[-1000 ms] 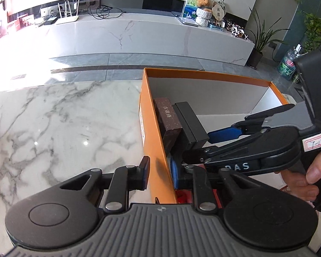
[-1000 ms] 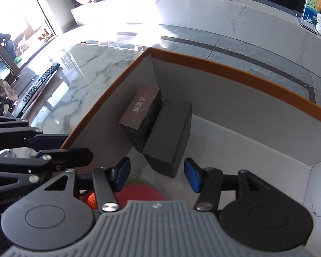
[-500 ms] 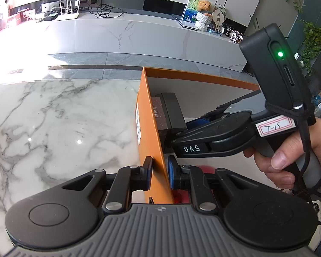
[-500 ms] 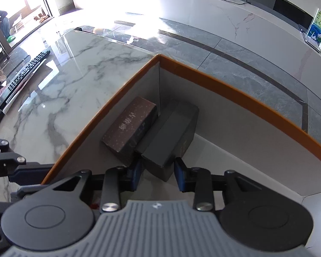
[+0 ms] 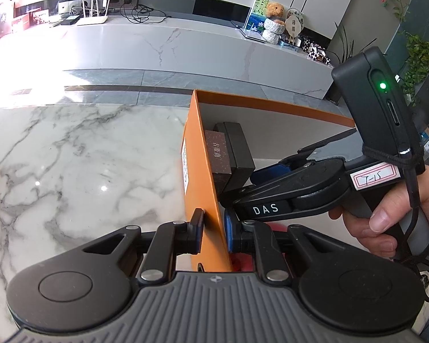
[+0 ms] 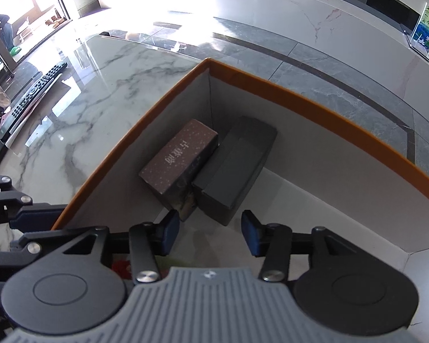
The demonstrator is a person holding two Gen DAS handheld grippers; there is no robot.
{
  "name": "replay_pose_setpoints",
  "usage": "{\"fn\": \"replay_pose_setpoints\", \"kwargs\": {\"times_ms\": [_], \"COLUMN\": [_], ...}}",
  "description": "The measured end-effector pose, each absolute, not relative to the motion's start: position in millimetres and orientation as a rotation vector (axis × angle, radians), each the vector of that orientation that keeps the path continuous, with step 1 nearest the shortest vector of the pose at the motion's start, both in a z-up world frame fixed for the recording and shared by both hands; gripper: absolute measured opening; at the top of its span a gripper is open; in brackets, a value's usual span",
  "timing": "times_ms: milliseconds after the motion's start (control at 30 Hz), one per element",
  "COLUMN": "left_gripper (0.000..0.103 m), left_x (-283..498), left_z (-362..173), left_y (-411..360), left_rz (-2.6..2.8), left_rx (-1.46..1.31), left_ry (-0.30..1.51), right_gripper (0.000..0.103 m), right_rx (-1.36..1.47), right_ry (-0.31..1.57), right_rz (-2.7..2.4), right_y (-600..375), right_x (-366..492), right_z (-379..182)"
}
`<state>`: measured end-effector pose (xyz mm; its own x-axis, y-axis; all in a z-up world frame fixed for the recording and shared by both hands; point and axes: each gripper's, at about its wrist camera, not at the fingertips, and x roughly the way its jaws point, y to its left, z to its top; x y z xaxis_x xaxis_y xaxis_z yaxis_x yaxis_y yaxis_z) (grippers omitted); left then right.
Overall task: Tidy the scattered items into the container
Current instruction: 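Open both tools to release the two boxes inside the orange box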
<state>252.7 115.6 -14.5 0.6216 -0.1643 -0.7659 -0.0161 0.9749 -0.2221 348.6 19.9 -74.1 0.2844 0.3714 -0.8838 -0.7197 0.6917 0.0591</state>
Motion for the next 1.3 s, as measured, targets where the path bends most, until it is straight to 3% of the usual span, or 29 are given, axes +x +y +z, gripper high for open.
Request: {"fn": "replay_pose_setpoints", "kwargs": {"times_ms": [433,600,733,833,1000,1300], "left_gripper": [0.017,0.021,0.021,0.013,0.012,0.012], "left_x": [253.5,257.0,258.0,257.5,258.3,258.7], "left_z": [-14.5,-7.9,-5.2,-5.2,-3.9,-2.8], "left_y": [115.1,115.5,117.6,116.4,111.7,108.9], "left_rz": [-0.089,-0.068,-0.055,-0.073,-0.059,-0.047], "left_rx": [-0.212,-0.204,-0.211,-0.222,-0.202,-0.184], "left_ry": [0.908,0.948,0.957,0.959,0.964,0.964], "right_gripper": [0.046,0.056,0.057,0.056,0.046,0.047], "right_rx": [-0.383,-0.341,-0.316,-0.278,-0.259,-0.275], "right_ry": [1.079,1.094,1.070,1.072,1.056,1.035], "right_rz": [0.746,0.786,0.755,0.719,0.686,0.650], "right_y": [25.8,22.3,23.9,23.4,23.6,33.2], "right_x": [353.9,354.3,356.2,357.3,363.7,364.6], "right_z": [-80.1,-78.1,-77.9,-80.8,-83.7,-83.6]}}
